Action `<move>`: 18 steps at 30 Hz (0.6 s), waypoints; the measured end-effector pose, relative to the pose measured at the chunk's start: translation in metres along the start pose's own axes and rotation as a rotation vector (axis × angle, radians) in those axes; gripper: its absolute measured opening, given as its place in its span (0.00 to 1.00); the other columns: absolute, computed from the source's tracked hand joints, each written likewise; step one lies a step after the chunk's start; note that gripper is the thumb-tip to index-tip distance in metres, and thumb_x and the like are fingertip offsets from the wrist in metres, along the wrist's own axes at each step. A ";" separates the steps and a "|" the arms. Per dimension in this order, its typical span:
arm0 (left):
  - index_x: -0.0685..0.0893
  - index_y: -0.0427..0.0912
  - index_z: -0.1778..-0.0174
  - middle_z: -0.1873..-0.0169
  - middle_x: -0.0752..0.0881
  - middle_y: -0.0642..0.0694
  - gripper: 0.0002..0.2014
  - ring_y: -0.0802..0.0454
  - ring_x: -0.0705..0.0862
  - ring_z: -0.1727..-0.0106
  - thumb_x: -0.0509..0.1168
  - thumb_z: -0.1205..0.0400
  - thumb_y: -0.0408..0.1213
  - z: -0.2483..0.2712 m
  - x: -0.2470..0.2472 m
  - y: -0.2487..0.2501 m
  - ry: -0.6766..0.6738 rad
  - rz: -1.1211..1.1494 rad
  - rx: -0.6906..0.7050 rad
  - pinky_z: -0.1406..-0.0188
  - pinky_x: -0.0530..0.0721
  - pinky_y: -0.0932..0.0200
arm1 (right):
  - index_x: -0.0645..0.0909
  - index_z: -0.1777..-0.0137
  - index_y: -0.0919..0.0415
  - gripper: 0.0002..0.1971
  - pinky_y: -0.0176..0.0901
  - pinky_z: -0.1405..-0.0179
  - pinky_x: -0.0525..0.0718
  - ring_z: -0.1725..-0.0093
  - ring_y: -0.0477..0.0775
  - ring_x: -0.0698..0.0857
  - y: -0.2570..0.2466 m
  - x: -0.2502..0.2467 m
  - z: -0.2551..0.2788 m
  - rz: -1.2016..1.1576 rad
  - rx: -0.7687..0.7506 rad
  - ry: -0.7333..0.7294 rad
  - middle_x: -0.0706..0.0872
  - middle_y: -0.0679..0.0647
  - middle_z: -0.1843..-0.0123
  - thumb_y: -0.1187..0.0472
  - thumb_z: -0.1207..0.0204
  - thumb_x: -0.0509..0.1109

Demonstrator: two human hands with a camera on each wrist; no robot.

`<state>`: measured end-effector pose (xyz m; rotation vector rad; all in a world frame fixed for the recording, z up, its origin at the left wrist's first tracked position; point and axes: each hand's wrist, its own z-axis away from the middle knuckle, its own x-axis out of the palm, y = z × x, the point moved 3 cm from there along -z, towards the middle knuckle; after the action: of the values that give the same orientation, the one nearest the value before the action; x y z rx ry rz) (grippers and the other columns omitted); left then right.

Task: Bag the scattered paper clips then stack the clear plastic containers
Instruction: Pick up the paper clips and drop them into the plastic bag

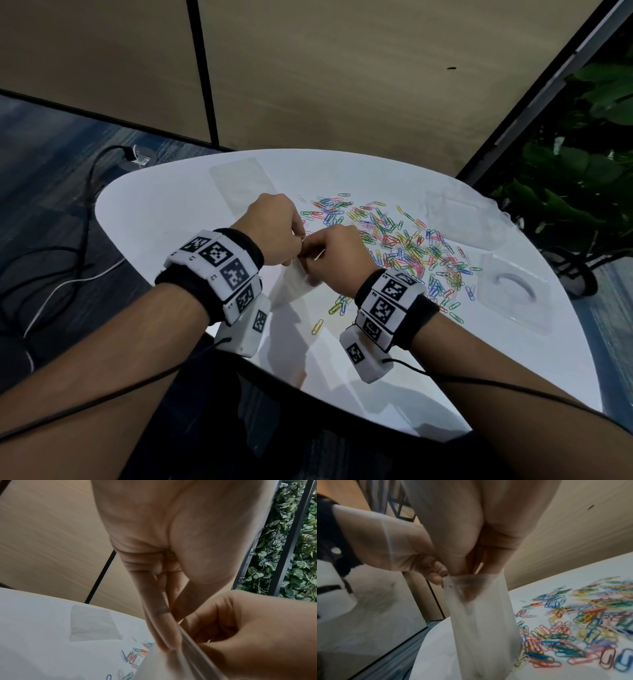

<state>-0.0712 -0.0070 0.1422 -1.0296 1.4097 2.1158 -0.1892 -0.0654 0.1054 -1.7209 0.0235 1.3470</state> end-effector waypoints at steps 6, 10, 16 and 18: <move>0.93 0.41 0.54 0.65 0.89 0.45 0.08 0.51 0.93 0.70 0.68 0.21 0.30 -0.002 -0.002 -0.003 -0.005 -0.011 -0.008 0.72 0.85 0.64 | 0.92 0.56 0.56 0.14 0.31 0.60 0.85 0.65 0.41 0.88 0.001 -0.011 0.006 -0.157 -0.007 -0.044 0.92 0.48 0.60 0.72 0.28 0.67; 0.92 0.39 0.53 0.70 0.83 0.51 0.10 0.50 0.93 0.68 0.65 0.20 0.28 -0.003 -0.008 -0.008 -0.003 -0.017 -0.038 0.70 0.84 0.64 | 0.92 0.55 0.61 0.12 0.46 0.51 0.91 0.55 0.48 0.91 0.022 -0.023 0.024 -0.401 0.035 0.094 0.93 0.53 0.56 0.73 0.25 0.67; 0.93 0.39 0.55 0.69 0.85 0.56 0.08 0.50 0.94 0.69 0.67 0.20 0.29 -0.005 -0.016 -0.018 -0.006 -0.015 -0.062 0.76 0.81 0.68 | 0.76 0.25 0.60 0.23 0.63 0.25 0.73 0.20 0.67 0.70 0.074 0.057 0.092 0.481 -0.499 -0.398 0.70 0.62 0.19 0.54 0.19 0.66; 0.93 0.39 0.55 0.68 0.86 0.54 0.07 0.51 0.93 0.70 0.68 0.20 0.29 -0.005 -0.015 -0.018 -0.007 -0.009 -0.072 0.75 0.83 0.66 | 0.63 0.17 0.60 0.30 0.64 0.20 0.63 0.16 0.67 0.60 0.095 0.069 0.103 0.612 -0.454 -0.482 0.56 0.60 0.13 0.49 0.17 0.60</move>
<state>-0.0477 -0.0028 0.1408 -1.0530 1.3315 2.1758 -0.2887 -0.0198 -0.0057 -1.7725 -0.0346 2.3439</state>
